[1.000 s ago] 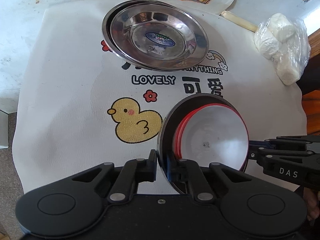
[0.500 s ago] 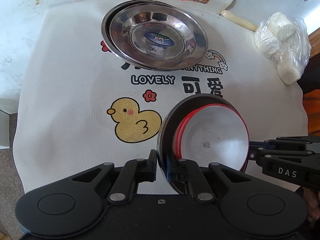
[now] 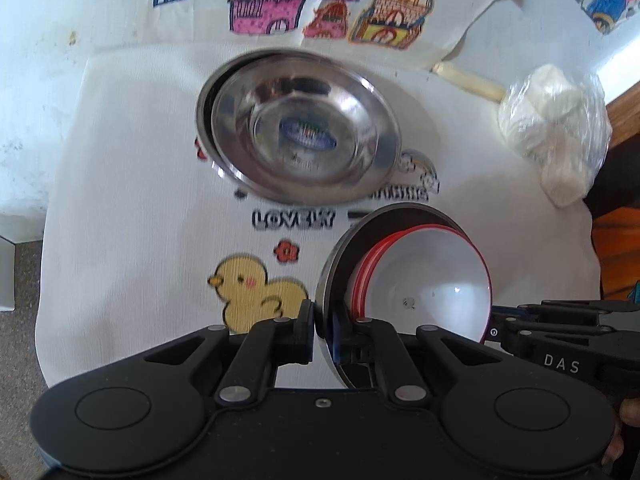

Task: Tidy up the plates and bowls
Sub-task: 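Lift the nested bowls with both grippers and lower them onto the plate stack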

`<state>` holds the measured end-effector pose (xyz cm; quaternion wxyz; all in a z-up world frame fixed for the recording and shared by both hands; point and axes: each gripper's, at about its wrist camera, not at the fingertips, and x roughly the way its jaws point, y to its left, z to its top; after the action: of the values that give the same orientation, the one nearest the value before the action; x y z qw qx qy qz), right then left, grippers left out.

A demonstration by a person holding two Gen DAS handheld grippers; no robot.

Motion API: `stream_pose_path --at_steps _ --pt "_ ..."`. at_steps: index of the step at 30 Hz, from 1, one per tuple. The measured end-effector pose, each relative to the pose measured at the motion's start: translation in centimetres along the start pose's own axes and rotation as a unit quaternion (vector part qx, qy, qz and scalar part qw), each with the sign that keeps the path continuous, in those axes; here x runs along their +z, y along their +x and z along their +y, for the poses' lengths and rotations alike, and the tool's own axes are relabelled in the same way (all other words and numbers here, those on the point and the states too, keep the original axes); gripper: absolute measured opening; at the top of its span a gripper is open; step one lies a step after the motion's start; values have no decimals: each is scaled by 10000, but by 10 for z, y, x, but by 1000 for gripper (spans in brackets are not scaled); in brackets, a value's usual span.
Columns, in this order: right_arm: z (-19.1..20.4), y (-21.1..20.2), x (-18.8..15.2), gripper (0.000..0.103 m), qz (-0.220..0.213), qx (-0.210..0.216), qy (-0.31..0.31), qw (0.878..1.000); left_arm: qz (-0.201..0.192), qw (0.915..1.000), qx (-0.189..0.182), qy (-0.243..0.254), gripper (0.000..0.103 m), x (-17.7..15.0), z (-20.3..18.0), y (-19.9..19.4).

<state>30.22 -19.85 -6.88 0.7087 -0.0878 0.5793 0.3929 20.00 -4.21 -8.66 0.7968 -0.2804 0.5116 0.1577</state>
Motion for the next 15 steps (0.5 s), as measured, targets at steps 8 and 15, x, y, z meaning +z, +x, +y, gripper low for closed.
stream_pose_path --at_steps 8,15 --pt "-3 -3 37 12 -195 -32 -26 9998 -161 9999 -19 -22 8 36 1 6" --pt "-4 4 70 12 -283 -78 -56 9996 -252 9996 -25 -113 7 63 8 13"
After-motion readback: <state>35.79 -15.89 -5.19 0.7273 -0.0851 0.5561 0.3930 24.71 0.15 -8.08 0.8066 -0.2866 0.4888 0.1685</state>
